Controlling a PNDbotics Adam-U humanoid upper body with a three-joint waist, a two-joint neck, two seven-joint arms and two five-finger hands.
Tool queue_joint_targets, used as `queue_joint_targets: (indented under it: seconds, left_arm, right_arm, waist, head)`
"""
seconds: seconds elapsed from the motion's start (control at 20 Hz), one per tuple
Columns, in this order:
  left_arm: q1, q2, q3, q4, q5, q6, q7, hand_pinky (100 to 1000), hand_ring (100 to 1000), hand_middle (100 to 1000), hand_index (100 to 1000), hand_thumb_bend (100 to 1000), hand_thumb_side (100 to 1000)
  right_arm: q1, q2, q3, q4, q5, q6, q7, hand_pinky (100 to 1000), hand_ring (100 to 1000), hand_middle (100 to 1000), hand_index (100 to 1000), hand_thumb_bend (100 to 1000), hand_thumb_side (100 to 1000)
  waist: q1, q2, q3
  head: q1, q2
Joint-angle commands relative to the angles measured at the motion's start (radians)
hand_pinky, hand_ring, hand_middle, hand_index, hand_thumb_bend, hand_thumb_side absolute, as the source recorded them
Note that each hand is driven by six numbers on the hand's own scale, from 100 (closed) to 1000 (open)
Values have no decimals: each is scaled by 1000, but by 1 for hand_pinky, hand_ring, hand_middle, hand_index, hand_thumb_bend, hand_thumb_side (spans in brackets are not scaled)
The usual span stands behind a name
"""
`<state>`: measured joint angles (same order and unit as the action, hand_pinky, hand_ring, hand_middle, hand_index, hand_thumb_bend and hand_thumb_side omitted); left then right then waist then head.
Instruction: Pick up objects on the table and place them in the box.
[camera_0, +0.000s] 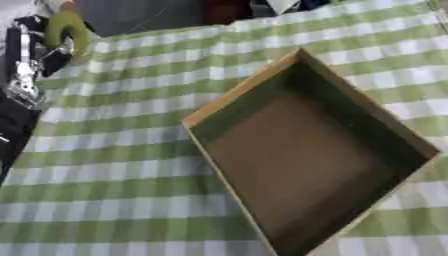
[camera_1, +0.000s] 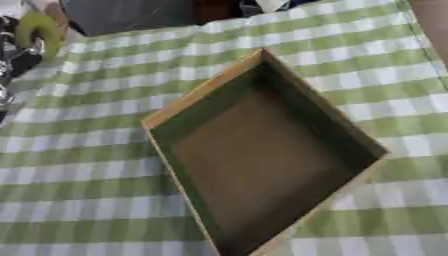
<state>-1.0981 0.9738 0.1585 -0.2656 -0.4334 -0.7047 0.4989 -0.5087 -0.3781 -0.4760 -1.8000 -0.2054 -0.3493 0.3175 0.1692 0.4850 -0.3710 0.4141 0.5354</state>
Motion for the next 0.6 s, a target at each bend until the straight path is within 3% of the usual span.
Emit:
queue_joint_targets:
  seconds: [0.05, 0.3, 0.45, 0.6]
  left_arm:
    - [-29, 22, 42, -100, -32, -202, 144, 463, 572, 361, 384, 137, 100]
    - [-59, -23, 84, -237, -78, -202, -2, 457, 560, 369, 392, 302, 100]
    - [-79, -83, 97, -340, -107, -190, -85, 455, 557, 370, 394, 331, 100]
    - [-95, -161, 105, -461, -137, -163, -161, 446, 543, 372, 398, 430, 100]
  right_arm:
    - [-2, -18, -9, -27, 6, 6, -2, 830, 788, 528, 707, 100, 565]
    - [0, -15, -7, -34, 7, 13, -6, 828, 786, 528, 706, 100, 544]
    - [-2, -8, -5, -43, 6, 20, -12, 826, 784, 529, 706, 100, 544]
    - [-4, 0, -1, -56, 5, 30, -18, 824, 779, 529, 705, 100, 543]
  waist:
    - [-12, -37, 5]
    - [-19, -52, 12]
    - [-28, -64, 16]
    - [-38, -80, 23]
  head:
    - [-3, 3]
    - [-6, 14]
    - [-26, 20]
    - [-50, 33]
